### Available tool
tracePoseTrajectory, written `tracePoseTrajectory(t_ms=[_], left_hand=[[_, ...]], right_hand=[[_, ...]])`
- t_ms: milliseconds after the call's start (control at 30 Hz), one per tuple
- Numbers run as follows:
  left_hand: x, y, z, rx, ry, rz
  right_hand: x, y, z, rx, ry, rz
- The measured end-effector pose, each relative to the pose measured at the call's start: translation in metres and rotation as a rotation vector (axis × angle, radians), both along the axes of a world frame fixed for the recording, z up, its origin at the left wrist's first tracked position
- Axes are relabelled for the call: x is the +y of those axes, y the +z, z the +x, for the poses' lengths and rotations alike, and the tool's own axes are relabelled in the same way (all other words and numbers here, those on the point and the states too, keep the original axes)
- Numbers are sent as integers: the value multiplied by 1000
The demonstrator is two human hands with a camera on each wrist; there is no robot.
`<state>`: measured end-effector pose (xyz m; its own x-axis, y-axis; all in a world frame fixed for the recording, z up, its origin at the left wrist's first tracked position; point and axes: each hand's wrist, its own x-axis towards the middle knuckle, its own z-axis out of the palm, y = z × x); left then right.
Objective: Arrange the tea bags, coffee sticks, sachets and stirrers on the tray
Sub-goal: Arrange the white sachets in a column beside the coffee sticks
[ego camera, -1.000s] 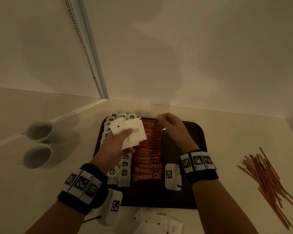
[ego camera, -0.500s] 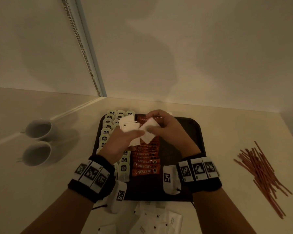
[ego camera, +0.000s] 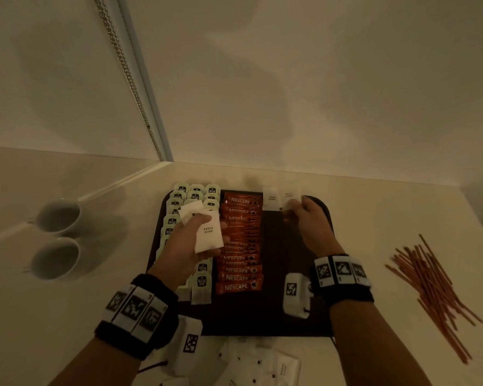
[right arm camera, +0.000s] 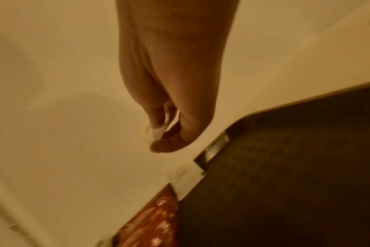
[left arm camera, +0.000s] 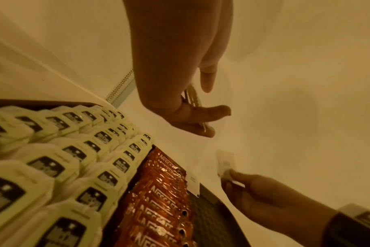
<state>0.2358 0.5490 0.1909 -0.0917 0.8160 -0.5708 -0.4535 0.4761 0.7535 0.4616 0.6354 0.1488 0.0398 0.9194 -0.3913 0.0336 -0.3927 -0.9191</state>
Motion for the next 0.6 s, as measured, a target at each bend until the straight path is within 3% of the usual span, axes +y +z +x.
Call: tracePoseTrajectory(t_ms=[133, 267, 433, 600], left_hand=[[-1, 3, -8, -4, 22, 12], [-1, 2, -10, -1, 34, 0], [0, 1, -10, 6, 35, -14], [0, 2, -13, 5, 34, 5]], right_hand=[[29, -30, 26, -302, -78, -17], [44, -50, 34, -556, -46, -25], [50, -59, 28, -705, -8, -32], [50, -64, 25, -758, -84, 2]])
